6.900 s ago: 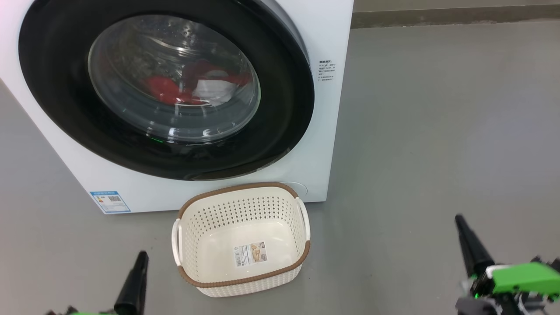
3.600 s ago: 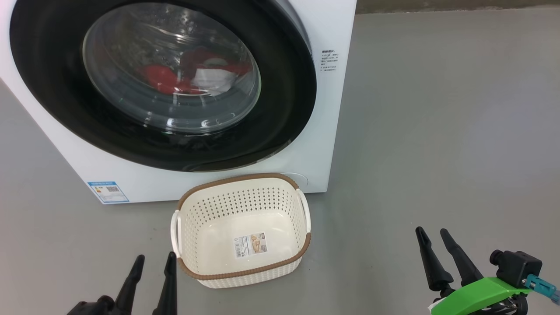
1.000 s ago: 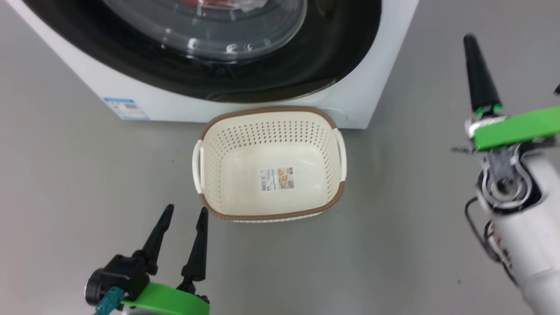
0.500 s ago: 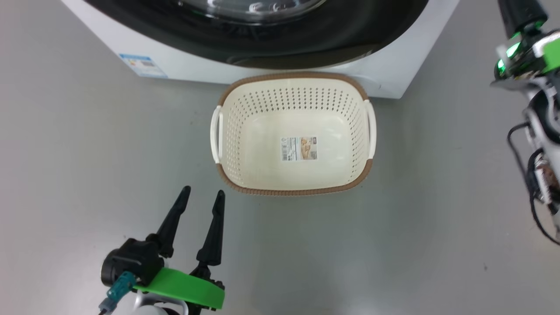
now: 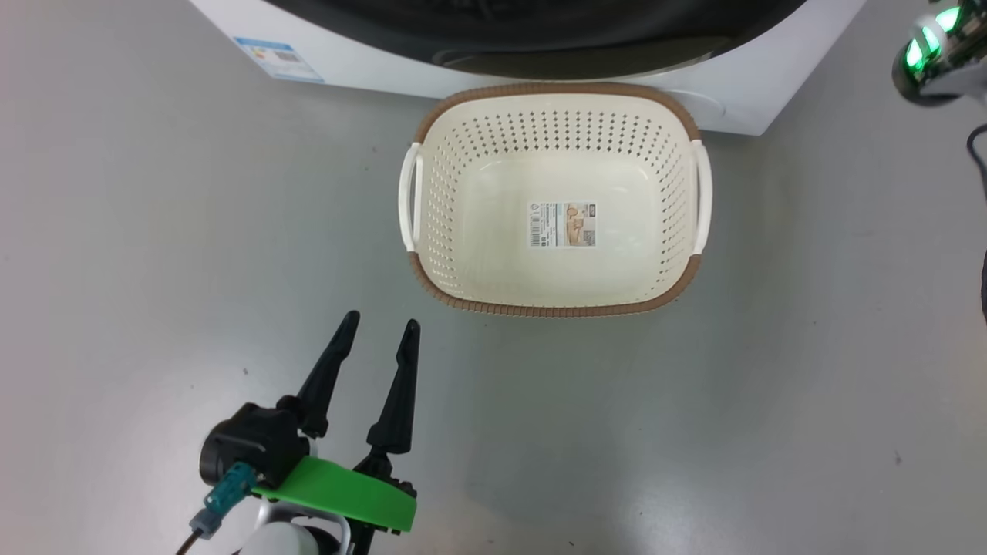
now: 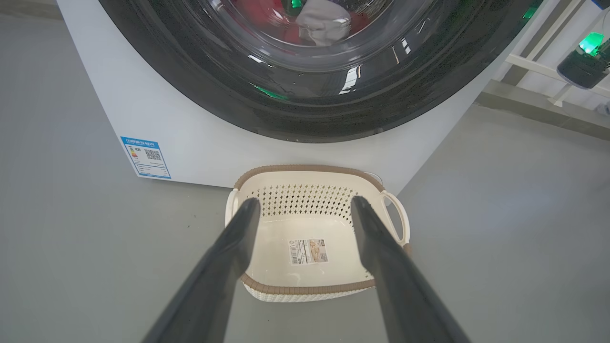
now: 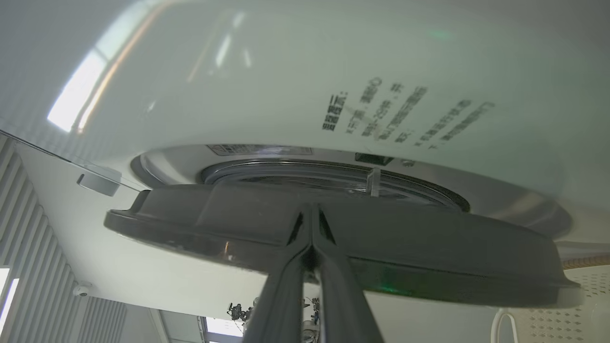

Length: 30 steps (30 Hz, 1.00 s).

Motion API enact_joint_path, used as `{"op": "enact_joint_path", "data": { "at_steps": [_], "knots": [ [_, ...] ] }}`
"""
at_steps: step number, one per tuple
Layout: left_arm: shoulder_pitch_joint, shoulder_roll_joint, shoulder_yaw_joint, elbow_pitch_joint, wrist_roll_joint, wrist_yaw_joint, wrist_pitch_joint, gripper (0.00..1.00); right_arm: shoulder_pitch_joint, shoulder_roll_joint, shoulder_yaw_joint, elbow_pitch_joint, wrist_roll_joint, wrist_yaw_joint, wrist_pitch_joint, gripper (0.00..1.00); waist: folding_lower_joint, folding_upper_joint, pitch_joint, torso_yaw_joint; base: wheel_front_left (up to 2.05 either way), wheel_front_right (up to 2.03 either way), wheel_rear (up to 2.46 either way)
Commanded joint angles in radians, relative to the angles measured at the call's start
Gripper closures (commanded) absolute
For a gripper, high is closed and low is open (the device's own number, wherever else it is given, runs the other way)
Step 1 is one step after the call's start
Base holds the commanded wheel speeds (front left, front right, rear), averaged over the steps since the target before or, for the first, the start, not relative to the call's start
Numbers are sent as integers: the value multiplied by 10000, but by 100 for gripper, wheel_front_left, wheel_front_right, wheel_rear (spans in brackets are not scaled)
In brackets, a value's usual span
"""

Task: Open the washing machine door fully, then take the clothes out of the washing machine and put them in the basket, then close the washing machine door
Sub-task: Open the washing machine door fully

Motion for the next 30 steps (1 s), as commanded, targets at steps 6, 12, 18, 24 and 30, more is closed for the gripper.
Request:
{"op": "enact_joint_path", "data": {
  "at_steps": [6, 12, 18, 24, 30],
  "knots": [
    [-238, 133, 71, -287, -268, 144, -120, 0, -654, 90, -4, 172, 3, 4, 535, 100, 0, -1, 240, 254, 0, 0, 0],
    [-264, 133, -19, -301, -393, 225, -120, 0, -899, 234, 34, 349, -85, 4, 1059, 100, 0, -1, 237, 365, 0, 0, 0],
    [-235, 133, -5, -269, -427, 256, -120, 0, -676, 392, 34, 348, -245, 4, 1414, 100, 0, -1, 12, 369, 0, 0, 0],
    [-148, 133, 84, -218, -329, 219, -120, 0, -166, 628, 72, 304, -478, 4, 1654, 100, 0, -1, -421, 252, 0, 0, 0],
    [-60, 133, 153, -155, -230, 177, -120, 0, 283, 825, 99, 242, -652, 4, 1850, 100, 0, -1, -799, 127, 0, 0, 0]
  ]
}}
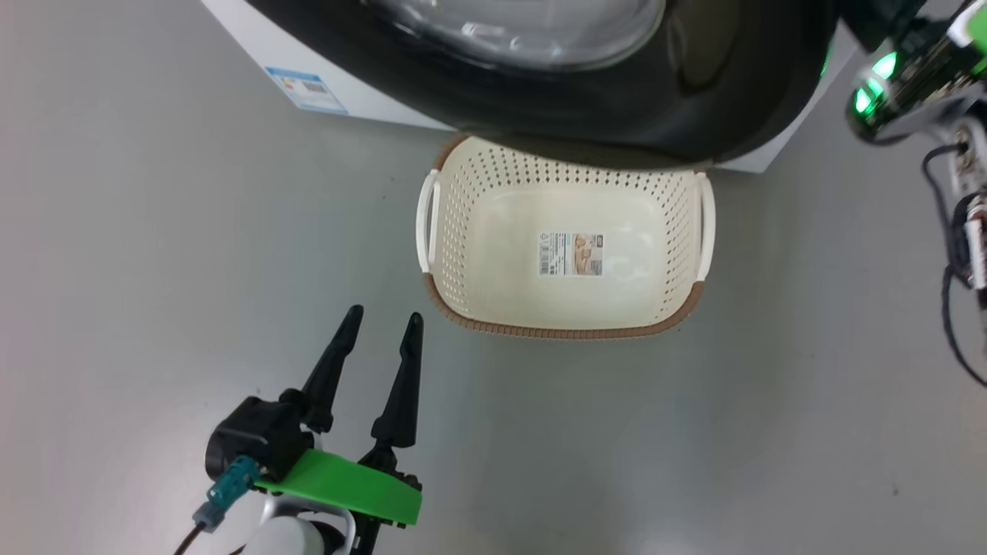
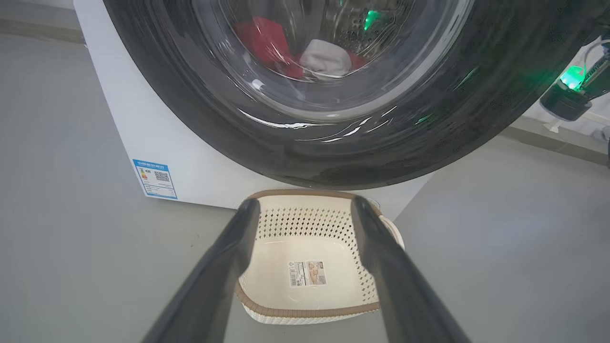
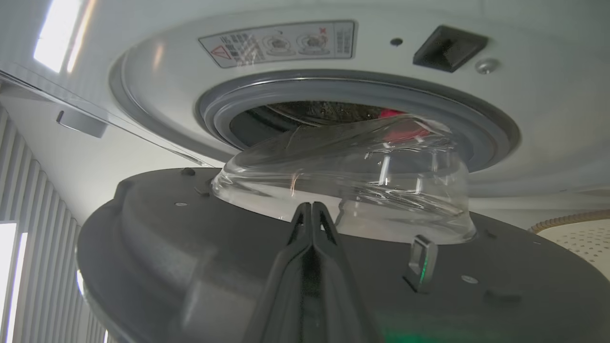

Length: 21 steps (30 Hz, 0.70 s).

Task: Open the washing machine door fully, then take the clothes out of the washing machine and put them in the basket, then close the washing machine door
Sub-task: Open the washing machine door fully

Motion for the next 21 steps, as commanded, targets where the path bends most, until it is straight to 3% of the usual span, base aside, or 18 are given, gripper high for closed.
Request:
{"op": "enact_joint_path", "data": {
  "at_steps": [1, 21],
  "knots": [
    [132, 154, 371, -147, 145, -51, -120, 0, 267, 290, 205, -344, -166, 23, 176, 100, 0, 0, -250, -120, 0, 0, 0],
    [594, 154, 612, 27, 498, -208, -120, 0, 1733, 1144, 402, -654, -698, 23, 1085, 100, 0, 0, -1323, -441, 0, 0, 0]
  ]
}}
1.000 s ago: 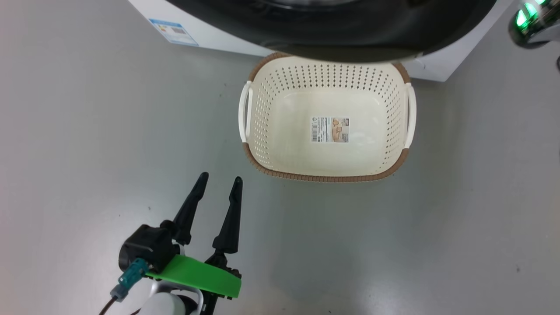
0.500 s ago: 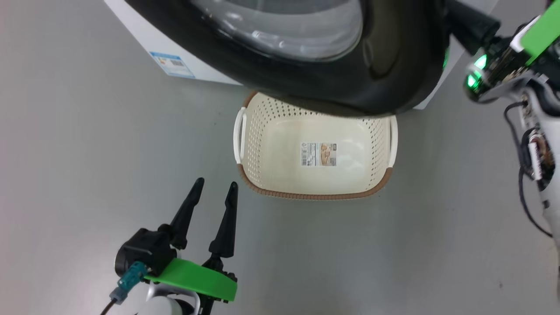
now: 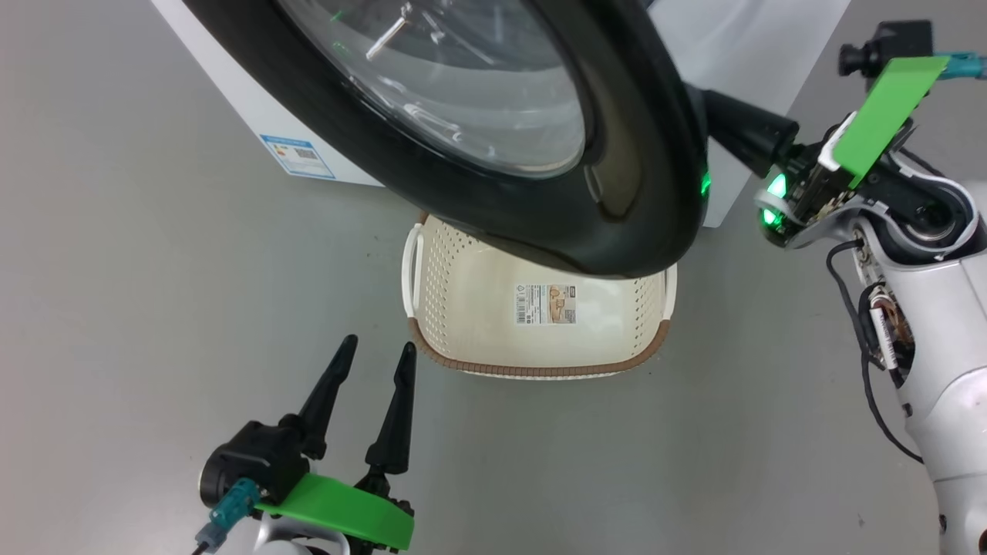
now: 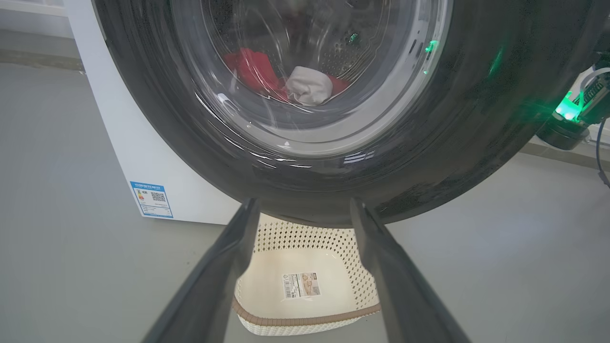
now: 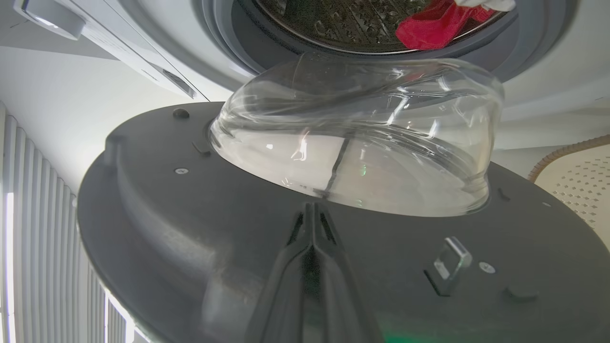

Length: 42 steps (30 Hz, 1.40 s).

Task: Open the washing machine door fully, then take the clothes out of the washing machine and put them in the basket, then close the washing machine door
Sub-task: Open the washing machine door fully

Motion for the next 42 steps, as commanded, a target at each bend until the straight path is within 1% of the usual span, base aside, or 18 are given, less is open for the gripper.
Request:
{"op": "enact_joint_path", "data": {
  "at_steps": [1, 9, 17, 18, 19, 20, 21, 22, 23, 25, 26, 27, 33, 42],
  "knots": [
    [96, 146, 356, -200, 87, -34, -120, 0, 184, 256, 145, -351, -152, 40, 159, 100, 0, 0, -72, -32, 0, 0, 0],
    [134, 146, 335, -209, 88, -45, -120, 0, 473, 494, 213, -532, -325, 40, 489, 100, 0, 0, -161, -10, 0, 0, 0],
    [161, 146, 350, -199, 74, -52, -120, 0, 490, 556, -10, -455, -666, 40, 158, 100, 0, 0, -231, -4, 0, 0, 0],
    [166, 146, 351, -195, 71, -53, -120, 0, 496, 548, -57, -446, -721, 40, 72, 87, 0, 0, -243, -12, 0, 0, 0],
    [170, 146, 356, -192, 69, -55, -120, 0, 502, 540, -92, -420, -782, 40, -4, 81, 0, 0, -252, -22, 0, 0, 0],
    [173, 146, 362, -189, 66, -59, -120, 0, 512, 533, -119, -414, -839, 40, -64, 82, 0, 0, -264, -35, 0, 0, 0],
    [182, 146, 369, -182, 66, -65, -120, 0, 540, 527, -167, -407, -891, 40, -160, 78, 0, 0, -291, -49, 0, 0, 0],
    [182, 146, 369, -182, 66, -65, -120, 0, 540, 527, -167, -407, -891, 40, -160, 78, 0, 0, -291, -49, 0, 0, 0],
    [197, 146, 378, -169, 70, -74, -120, 0, 578, 523, -219, -380, -941, 40, -264, 62, 0, 0, -330, -67, 0, 0, 0],
    [235, 146, 414, -142, 86, -93, -120, 0, 677, 523, -292, -340, -992, 40, -359, 43, 0, 0, -406, -113, 0, 0, 0],
    [259, 146, 440, -126, 97, -101, -120, 0, 750, 522, -330, -311, -1009, 40, -402, 9, 0, 0, -463, -144, 0, 0, 0],
    [289, 146, 466, -110, 112, -110, -120, 0, 835, 508, -351, -283, -1040, 40, -428, 0, 0, 0, -519, -174, 0, 0, 0],
    [491, 146, 641, -33, 195, -153, -120, 0, 1546, 385, -634, -221, -1160, 40, -720, 0, 0, 0, -821, -416, 0, 0, 0],
    [856, 146, 1068, 53, 319, -246, -120, 0, 2916, 454, -919, -302, -1254, 40, -1111, 0, 0, 0, -1212, -883, 0, 0, 0]
  ]
}}
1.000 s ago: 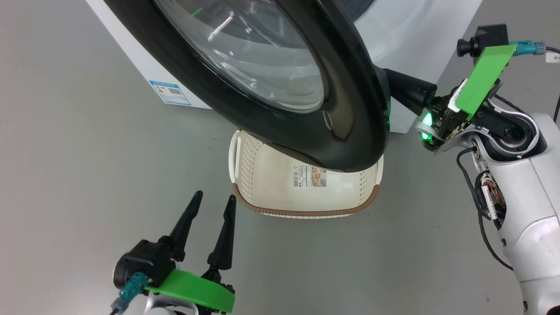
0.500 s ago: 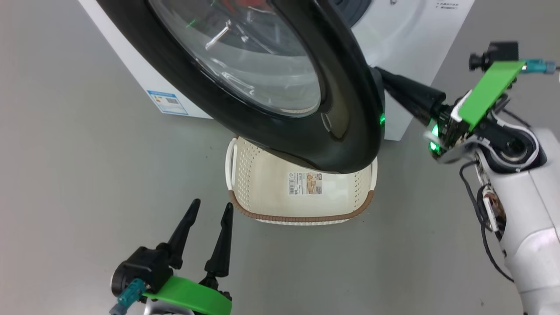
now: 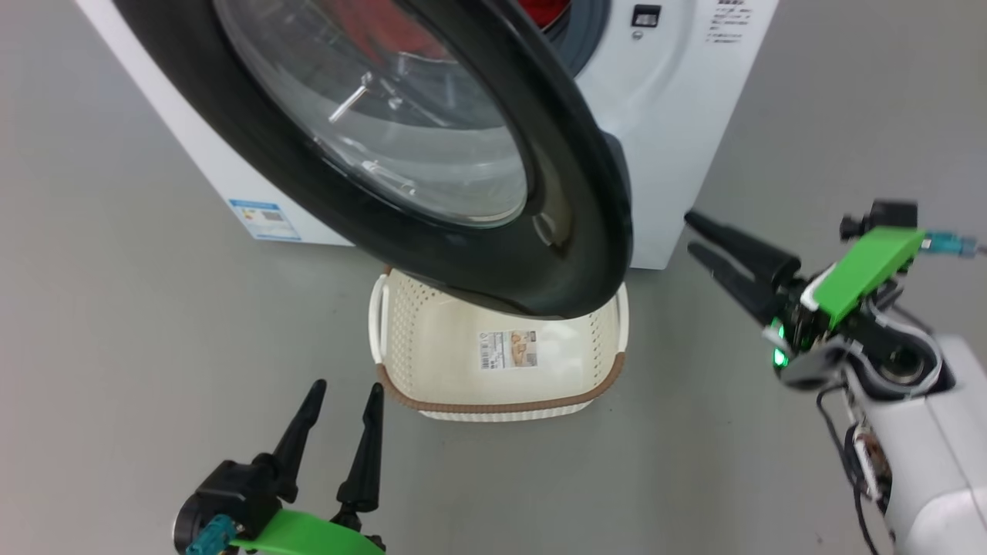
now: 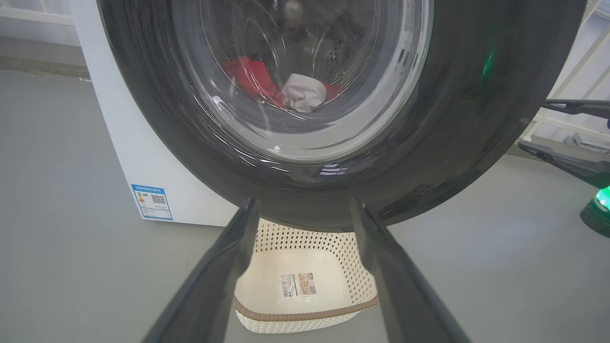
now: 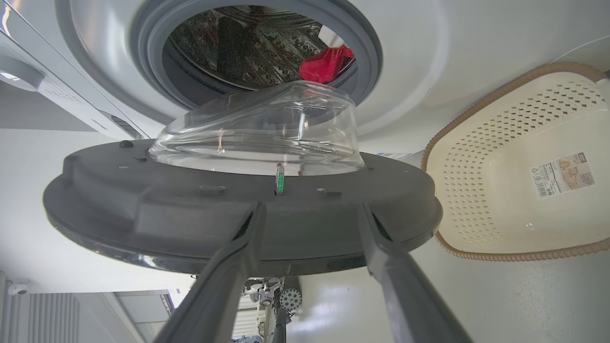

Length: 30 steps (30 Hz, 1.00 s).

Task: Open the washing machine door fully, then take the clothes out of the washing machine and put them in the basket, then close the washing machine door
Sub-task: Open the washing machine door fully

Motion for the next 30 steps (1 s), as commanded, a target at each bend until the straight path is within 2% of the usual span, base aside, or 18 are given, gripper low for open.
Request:
{"op": "enact_joint_path", "data": {
  "at_steps": [1, 11, 20, 24, 30],
  "knots": [
    [47, 127, 397, -181, 130, -84, -120, 0, 170, 97, 70, -293, -66, 50, -103, 0, 0, 0, -152, -174, 0, 0, 0],
    [240, 127, 781, -155, 229, -171, -120, 0, 1585, 296, -11, -366, -207, 50, -460, 0, 0, 0, -306, -558, 0, 0, 0],
    [217, 127, 962, -112, 280, -213, -120, 0, 2553, 176, 451, -660, -1047, 50, -1270, 0, 0, 0, -279, -725, 0, 0, 0],
    [222, 127, 1009, -91, 287, -224, -120, 0, 2809, 73, 636, -830, -1335, 50, -1706, 0, 0, 0, -284, -766, 0, 0, 0],
    [230, 127, 1088, -77, 282, -239, -120, 0, 3239, -241, 1234, -1526, -2157, 50, -3114, 0, 0, 0, -262, -840, 0, 0, 0]
  ]
}}
